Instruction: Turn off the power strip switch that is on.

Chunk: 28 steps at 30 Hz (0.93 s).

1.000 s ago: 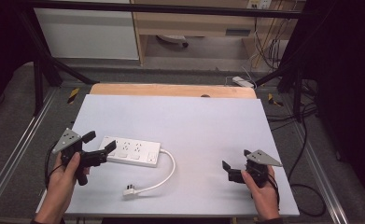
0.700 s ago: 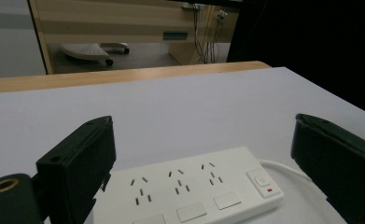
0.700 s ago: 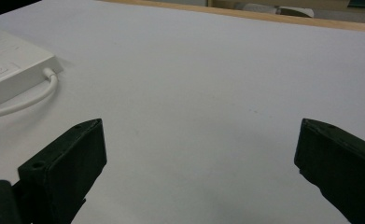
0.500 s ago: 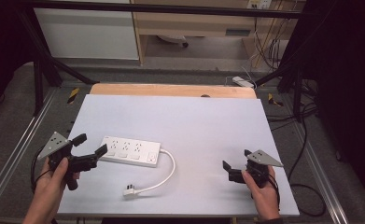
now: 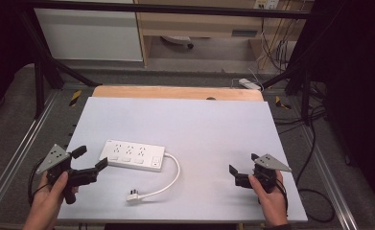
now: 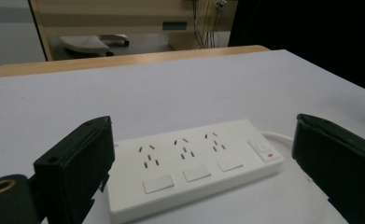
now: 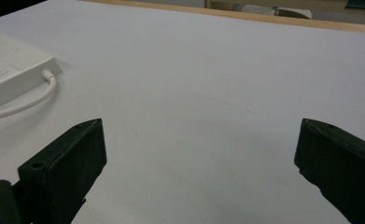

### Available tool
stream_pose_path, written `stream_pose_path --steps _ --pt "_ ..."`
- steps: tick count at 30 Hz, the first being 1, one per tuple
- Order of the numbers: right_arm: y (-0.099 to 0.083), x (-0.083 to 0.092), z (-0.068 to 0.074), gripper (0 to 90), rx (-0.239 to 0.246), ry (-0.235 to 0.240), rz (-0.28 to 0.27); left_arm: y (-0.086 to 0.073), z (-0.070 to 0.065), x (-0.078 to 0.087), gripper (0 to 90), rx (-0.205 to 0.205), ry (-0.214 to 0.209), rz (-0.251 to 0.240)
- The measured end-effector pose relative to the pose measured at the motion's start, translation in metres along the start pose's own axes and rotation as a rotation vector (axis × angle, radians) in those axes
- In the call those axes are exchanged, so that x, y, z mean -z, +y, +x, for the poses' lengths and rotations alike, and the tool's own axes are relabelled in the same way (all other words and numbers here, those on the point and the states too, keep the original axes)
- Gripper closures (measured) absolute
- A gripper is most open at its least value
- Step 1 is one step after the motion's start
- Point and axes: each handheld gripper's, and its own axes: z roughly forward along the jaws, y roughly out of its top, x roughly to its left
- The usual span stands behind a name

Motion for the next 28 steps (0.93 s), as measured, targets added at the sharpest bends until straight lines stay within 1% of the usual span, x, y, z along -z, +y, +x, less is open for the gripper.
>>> stream_pose_path --steps 2,3,7,9,13,18,22,23,26,27,28 --pt "0.0 0.0 0.0 2.7 0.001 0.0 0.001 -0.004 -0.001 0.001 5.8 0.005 -0.003 0.004" --pt "0.0 0.0 0.0 2.7 0.002 0.0 0.001 -0.006 -0.001 0.001 5.8 -0.003 -0.002 0.009" --pt "0.0 0.0 0.0 2.7 0.0 0.0 0.0 -0.013 -0.003 0.002 5.8 -0.003 -0.005 0.021" --pt "0.0 0.0 0.0 2.7 0.0 0.0 0.0 -0.017 -0.003 0.003 5.8 0.0 -0.014 0.026" --pt "0.0 0.0 0.001 2.7 0.003 0.001 -0.001 -0.023 -0.005 0.005 5.8 -0.007 -0.02 0.038" --pt "0.0 0.0 0.0 2.7 0.004 -0.001 0.0 -0.032 -0.004 0.004 5.8 0.012 -0.031 0.059" --pt "0.0 0.0 0.0 2.7 0.006 -0.003 0.006 -0.04 -0.007 0.001 6.0 -0.007 -0.039 0.093" --pt "0.0 -0.001 0.0 2.7 0.002 -0.004 0.008 -0.042 -0.008 0.0 6.0 -0.01 -0.047 0.109" --pt "-0.002 -0.003 -0.001 2.9 -0.002 -0.018 0.037 -0.05 -0.013 -0.003 6.0 -0.016 -0.065 0.15" --pt "-0.004 -0.004 -0.001 2.7 -0.005 -0.018 0.047 -0.051 -0.015 -0.004 6.0 -0.031 -0.067 0.162" --pt "-0.005 -0.006 -0.002 2.5 -0.006 -0.023 0.065 -0.051 -0.015 -0.005 6.0 -0.036 -0.064 0.163"
